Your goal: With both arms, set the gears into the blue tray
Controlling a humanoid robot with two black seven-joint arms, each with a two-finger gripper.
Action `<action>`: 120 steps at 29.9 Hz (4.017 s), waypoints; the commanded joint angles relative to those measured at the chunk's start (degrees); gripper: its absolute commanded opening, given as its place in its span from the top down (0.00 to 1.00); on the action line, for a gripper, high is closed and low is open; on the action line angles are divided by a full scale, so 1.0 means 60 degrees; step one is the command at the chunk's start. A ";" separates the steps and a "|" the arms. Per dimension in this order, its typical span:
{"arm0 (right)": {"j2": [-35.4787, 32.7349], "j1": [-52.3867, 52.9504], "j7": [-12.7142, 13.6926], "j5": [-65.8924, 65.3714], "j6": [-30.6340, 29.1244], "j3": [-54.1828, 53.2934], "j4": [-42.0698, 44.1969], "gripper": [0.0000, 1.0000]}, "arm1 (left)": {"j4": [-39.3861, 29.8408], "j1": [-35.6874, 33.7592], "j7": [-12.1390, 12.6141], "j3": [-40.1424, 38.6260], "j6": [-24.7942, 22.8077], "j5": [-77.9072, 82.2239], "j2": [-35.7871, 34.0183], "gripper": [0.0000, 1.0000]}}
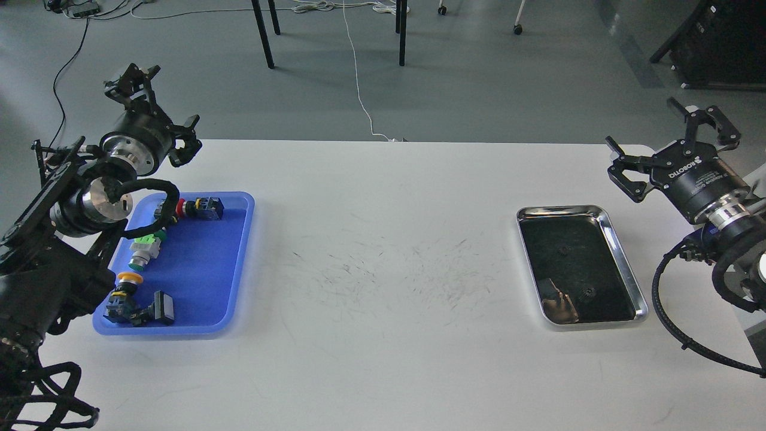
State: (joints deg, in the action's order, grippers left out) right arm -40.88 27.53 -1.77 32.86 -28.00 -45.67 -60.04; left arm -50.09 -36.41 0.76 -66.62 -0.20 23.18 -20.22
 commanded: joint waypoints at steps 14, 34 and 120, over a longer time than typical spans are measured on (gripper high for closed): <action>0.0017 0.0084 -0.0027 -0.0013 0.0000 -0.0122 0.0001 0.00 | -0.0001 -0.0026 -0.0126 -0.0059 0.0004 -0.0142 -0.0234 0.02; -0.0524 0.0201 0.0046 -0.1533 0.0000 -0.0020 -0.0393 0.01 | -0.0221 0.0121 -0.0082 -0.0001 -0.0480 -0.1036 -0.0629 0.02; 0.1907 0.6352 0.1145 -1.6844 0.1093 1.0322 0.1027 0.93 | -0.0309 0.0091 -0.0170 0.0160 -0.0465 -0.0553 -0.0996 0.02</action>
State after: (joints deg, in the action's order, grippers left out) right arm -28.97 64.42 5.12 -68.30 -21.51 16.30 -53.63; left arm -51.88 -35.86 -0.27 -65.65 -2.99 19.88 -26.18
